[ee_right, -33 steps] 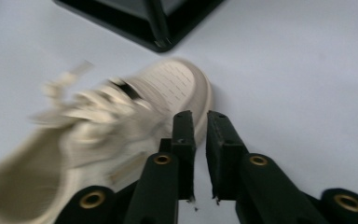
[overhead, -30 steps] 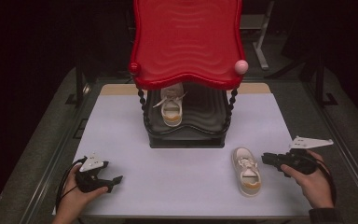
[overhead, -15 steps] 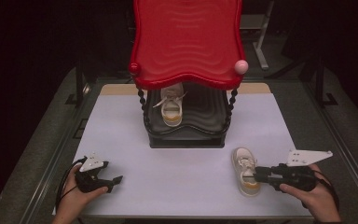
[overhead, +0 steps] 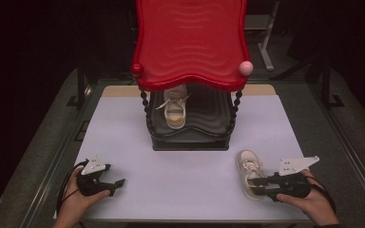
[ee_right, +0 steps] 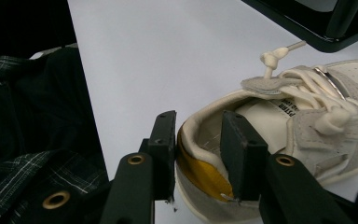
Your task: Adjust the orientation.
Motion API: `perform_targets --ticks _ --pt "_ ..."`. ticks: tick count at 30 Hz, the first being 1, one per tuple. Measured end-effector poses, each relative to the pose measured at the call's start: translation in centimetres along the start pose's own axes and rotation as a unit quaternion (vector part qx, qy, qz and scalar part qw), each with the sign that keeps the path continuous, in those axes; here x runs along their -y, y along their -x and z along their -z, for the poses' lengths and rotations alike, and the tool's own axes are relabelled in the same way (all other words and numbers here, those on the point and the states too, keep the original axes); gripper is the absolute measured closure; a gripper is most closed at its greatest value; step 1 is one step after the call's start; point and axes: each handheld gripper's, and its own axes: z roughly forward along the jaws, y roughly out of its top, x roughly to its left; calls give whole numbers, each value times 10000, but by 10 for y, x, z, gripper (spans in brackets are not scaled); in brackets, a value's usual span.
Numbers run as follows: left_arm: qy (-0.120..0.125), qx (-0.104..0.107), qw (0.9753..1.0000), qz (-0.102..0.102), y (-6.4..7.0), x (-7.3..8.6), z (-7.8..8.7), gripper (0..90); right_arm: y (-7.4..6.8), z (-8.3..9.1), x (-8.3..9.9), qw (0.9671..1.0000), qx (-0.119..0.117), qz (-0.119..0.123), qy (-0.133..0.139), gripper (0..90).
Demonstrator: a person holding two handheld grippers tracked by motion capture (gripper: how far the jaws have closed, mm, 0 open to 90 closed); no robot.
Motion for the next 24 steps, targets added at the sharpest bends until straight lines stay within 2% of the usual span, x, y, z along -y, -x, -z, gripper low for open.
perform_targets --ticks 6,13,18,24 --pt "2 -1 10000 -2 0 0 0 162 -2 -3 -1 9999 66 96 -79 673" --pt "2 -2 10000 -2 0 0 0 162 -6 -5 -1 9999 -81 96 -105 759" --pt "1 0 10000 1 0 0 0 162 -7 -5 -2 9999 -3 50 -96 773" --pt "1 2 10000 3 0 0 0 162 -13 -2 -11 9997 156 176 -25 783"
